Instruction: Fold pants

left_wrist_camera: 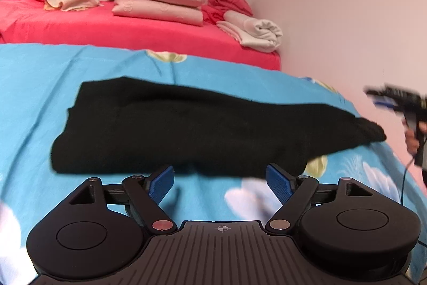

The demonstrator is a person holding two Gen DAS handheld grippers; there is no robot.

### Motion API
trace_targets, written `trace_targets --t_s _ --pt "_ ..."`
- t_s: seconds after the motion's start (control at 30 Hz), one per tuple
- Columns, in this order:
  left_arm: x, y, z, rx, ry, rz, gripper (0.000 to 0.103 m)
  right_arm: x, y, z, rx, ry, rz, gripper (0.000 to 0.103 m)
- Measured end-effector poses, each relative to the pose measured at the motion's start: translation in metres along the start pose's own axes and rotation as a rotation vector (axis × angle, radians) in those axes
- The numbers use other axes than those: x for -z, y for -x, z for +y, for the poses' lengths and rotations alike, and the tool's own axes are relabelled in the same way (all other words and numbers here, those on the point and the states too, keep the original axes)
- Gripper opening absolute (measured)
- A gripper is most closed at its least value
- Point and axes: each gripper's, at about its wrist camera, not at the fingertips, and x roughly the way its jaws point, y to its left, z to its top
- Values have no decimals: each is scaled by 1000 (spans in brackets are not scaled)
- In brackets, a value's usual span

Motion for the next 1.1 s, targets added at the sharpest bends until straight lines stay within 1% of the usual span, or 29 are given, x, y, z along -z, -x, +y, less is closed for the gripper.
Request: trace_targets --t_s 0.03,0.1,0.17,0.27,0.33,0.4,0.47,0.57,0.6,0.63,0.67,0.7,0.73,0.77,0.83,0.9,0.93,0.97,1.03,1.07,1.1 --pt "5 4 3 -3 -3 3 103 -1 -7 33 -76 60 20 79" --pt "11 9 10 -28 -7 14 103 4 -24 101 -221 185 72 79" --pt "15 11 17 -52 -8 23 103 10 -44 167 -334 301 115 78" --pt "18 14 28 -22 27 29 103 21 -77 251 -480 412 189 74" --pt "19 13 36 21 59 38 103 29 -101 302 -527 494 220 74" --pt "20 13 43 54 86 39 103 34 -125 334 -547 558 254 74" --pt "20 12 48 85 113 44 103 39 -145 366 -545 621 284 74" --pt "20 12 53 106 137 42 103 52 -161 394 -535 700 299 73" --pt "21 12 53 105 136 40 103 58 -162 397 -528 722 309 69" --pt "21 13 52 103 130 35 103 64 -165 400 -526 738 335 44" --pt "21 14 51 100 123 31 103 70 -164 399 -510 749 351 16" --pt "21 15 49 97 116 26 103 72 -159 398 -495 759 335 10" --pt "21 16 49 95 110 21 103 67 -150 397 -510 764 315 10" --pt "21 17 48 96 105 16 103 56 -139 391 -556 734 302 10" --pt "21 18 48 101 101 10 103 28 -116 386 -692 629 304 10" --pt "21 18 48 104 103 9 103 5 -96 377 -847 562 277 10" --pt "21 17 48 105 104 7 103 2 -100 377 -876 544 307 10" --pt "21 17 50 106 104 7 103 6 -112 382 -860 552 374 10" --pt "21 17 51 101 105 5 103 28 -142 393 -792 615 481 10" --pt "21 17 52 98 107 3 103 42 -156 398 -758 647 515 10" --pt "22 18 53 96 112 3 103 56 -168 405 -708 688 527 10"
